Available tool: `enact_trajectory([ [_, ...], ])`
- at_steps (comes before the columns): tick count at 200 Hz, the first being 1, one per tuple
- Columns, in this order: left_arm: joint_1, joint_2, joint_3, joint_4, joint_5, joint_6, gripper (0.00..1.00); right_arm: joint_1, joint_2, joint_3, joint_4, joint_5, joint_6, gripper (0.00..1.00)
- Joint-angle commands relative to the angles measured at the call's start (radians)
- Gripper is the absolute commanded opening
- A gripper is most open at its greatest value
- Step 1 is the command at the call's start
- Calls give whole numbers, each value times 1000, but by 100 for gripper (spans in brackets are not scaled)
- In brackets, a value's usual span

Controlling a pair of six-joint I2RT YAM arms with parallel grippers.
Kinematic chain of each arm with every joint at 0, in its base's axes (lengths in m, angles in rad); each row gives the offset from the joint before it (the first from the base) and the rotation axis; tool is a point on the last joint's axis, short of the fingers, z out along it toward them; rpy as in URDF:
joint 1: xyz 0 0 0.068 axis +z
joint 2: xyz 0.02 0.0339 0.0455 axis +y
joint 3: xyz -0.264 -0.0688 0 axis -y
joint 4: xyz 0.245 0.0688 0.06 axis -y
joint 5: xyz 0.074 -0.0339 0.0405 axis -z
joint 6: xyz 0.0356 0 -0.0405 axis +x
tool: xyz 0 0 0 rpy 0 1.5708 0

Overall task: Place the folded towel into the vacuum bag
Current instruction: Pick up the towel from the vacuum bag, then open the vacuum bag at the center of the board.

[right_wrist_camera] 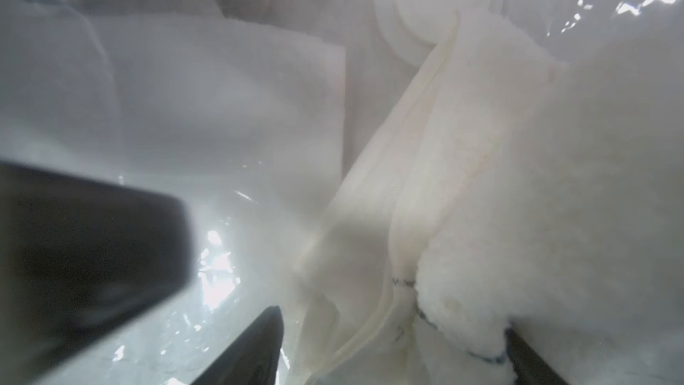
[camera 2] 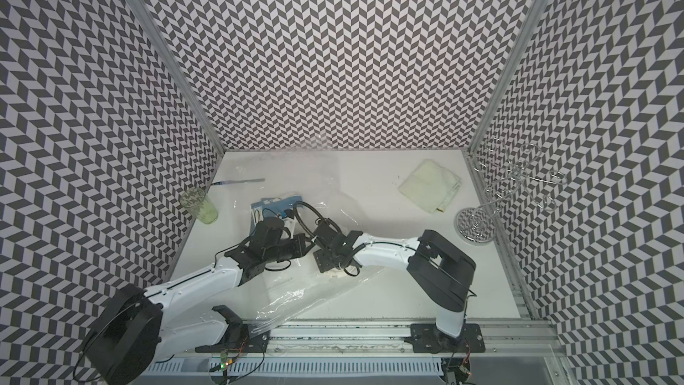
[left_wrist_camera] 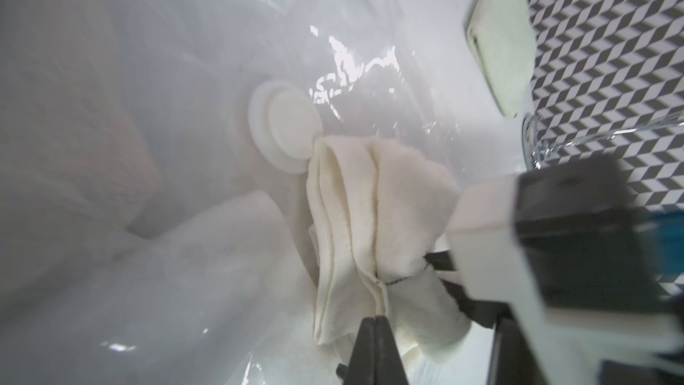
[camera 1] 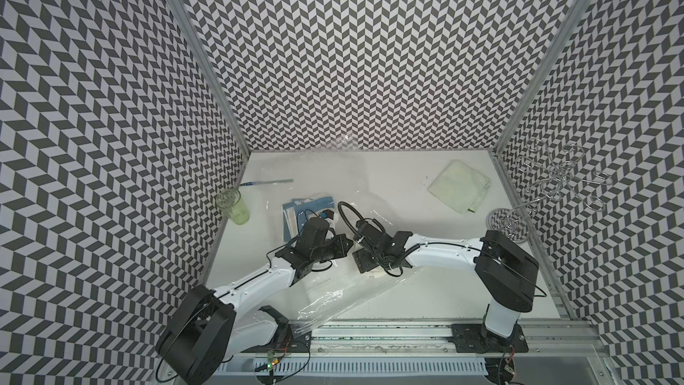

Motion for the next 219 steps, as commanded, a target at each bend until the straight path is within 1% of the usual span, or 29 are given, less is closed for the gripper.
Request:
enact_trajectory([
  [1, 21, -42, 31, -132, -3, 55, 3, 24, 160, -33, -176, 64, 10, 74],
  [18, 22, -61, 53, -170, -8, 68, 4, 38, 208, 21, -231, 108, 14, 68],
  [39, 22, -95, 74, -218, -29, 82, 4, 42, 241, 55, -270, 129, 24, 54],
  [62, 22, -137, 106, -271, -38, 99, 6, 24, 242, 57, -291, 173, 51, 36],
  [70, 21, -148, 118, -288, -30, 111, 9, 10, 219, 48, -283, 184, 54, 26],
  [77, 17, -152, 129, -307, -22, 124, 14, -5, 178, 36, -264, 189, 51, 19],
  [92, -14, -138, 172, -369, -32, 151, 27, -41, 51, 22, -227, 168, 21, 12],
  [101, -59, -127, 199, -405, -56, 168, 36, -63, -36, 30, -227, 154, 6, 10],
  [109, -111, -111, 225, -438, -86, 181, 41, -86, -133, 35, -222, 123, -9, 9],
  [122, -206, -76, 262, -478, -118, 201, 48, -141, -284, 20, -205, 50, -10, 8],
  [133, -289, -41, 289, -504, -143, 216, 54, -199, -382, -6, -210, 6, -1, 8],
  [153, -437, 46, 333, -543, -212, 248, 69, -332, -540, -109, -234, -78, -5, 8],
  [166, -518, 123, 366, -569, -234, 273, 77, -399, -629, -181, -235, -95, -14, 8],
  [186, -626, 255, 428, -624, -306, 300, 84, -444, -738, -247, -229, -67, -19, 8],
  [219, -747, 458, 511, -725, -423, 300, 86, -470, -800, -263, -248, -87, -9, 8],
])
